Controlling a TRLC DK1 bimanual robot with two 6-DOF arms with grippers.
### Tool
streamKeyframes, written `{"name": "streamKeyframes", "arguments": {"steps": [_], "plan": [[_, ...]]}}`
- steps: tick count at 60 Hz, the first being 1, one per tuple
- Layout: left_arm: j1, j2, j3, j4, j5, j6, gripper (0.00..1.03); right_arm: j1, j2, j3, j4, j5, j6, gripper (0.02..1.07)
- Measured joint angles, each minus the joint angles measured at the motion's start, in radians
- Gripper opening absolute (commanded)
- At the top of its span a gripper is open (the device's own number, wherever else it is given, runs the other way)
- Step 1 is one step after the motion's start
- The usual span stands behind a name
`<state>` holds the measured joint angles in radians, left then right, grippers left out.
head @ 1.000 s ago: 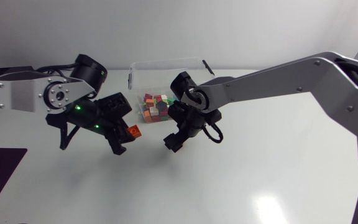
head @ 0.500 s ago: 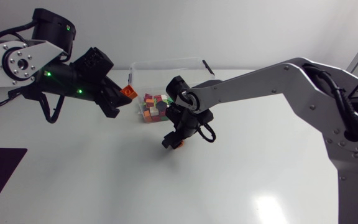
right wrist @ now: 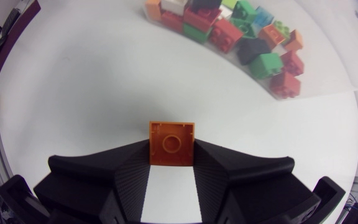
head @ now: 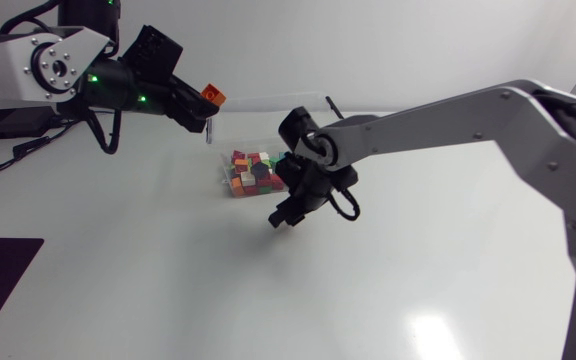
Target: Place the duplo bricks in the container
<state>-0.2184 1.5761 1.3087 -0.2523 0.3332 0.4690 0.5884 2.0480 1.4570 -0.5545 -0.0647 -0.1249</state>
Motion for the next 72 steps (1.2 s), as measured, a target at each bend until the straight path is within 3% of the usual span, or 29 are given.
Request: {"name": "streamKeyframes", "arguments": {"steps": [22, 29, 32, 34, 37, 57, 72], "plan": [[-0.024, 0.272, 0.277, 0.020, 0.000, -0.084, 0.42, -0.094, -0.250, -0.001, -0.019, -0.032, -0.037, 0.34], [-0.025, 0.357, 0.380, 0.027, -0.020, -0.119, 0.47, -0.101, -0.280, 0.000, -0.023, -0.037, -0.044, 0.34], [-0.025, 0.398, 0.428, 0.032, -0.041, -0.131, 0.63, -0.106, -0.289, 0.003, -0.026, -0.039, -0.048, 0.34], [-0.026, 0.425, 0.460, 0.036, -0.058, -0.138, 0.85, -0.106, -0.294, 0.007, -0.026, -0.041, -0.053, 0.34], [-0.029, 0.460, 0.495, 0.043, -0.089, -0.148, 0.99, -0.110, -0.297, 0.017, -0.027, -0.043, -0.055, 0.34], [-0.050, 0.520, 0.517, 0.049, -0.160, -0.155, 0.99, -0.114, -0.297, 0.145, -0.017, -0.043, -0.062, 0.34], [-0.024, 0.349, 0.344, 0.034, -0.164, -0.155, 0.99, -0.132, -0.270, 0.254, 0.039, -0.055, -0.062, 0.34]]}}
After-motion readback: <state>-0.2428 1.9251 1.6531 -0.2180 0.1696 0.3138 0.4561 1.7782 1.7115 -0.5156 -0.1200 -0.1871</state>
